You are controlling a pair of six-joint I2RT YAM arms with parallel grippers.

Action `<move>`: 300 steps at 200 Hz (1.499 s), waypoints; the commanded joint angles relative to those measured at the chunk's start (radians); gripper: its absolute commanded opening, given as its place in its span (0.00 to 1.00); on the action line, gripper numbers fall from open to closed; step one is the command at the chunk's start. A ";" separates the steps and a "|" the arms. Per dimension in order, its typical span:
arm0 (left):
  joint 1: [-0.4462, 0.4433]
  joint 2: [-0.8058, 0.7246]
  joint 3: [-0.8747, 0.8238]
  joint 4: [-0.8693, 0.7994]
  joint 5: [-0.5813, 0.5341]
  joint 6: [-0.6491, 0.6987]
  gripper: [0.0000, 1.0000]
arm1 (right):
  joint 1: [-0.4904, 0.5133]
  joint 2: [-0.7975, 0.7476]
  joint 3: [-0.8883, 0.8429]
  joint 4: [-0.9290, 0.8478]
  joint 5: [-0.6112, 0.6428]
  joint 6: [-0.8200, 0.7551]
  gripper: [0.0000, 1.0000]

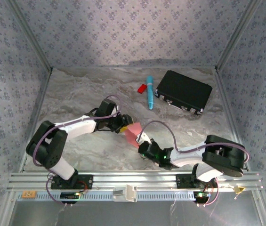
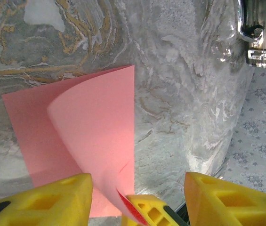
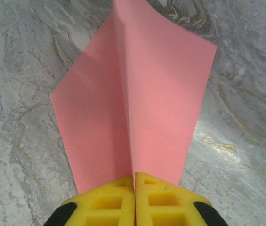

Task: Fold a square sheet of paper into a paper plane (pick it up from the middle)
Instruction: Fourth fold the wing at the center of the table.

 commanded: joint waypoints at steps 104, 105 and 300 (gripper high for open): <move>0.009 -0.048 0.003 -0.069 -0.047 0.019 0.55 | -0.022 0.052 -0.005 0.038 -0.080 0.133 0.09; 0.009 -0.048 0.004 -0.069 -0.047 0.019 0.55 | -0.023 0.052 -0.006 0.039 -0.082 0.136 0.09; -0.022 0.025 -0.018 0.042 0.017 0.007 0.06 | -0.316 0.102 -0.073 0.267 -0.636 0.443 0.09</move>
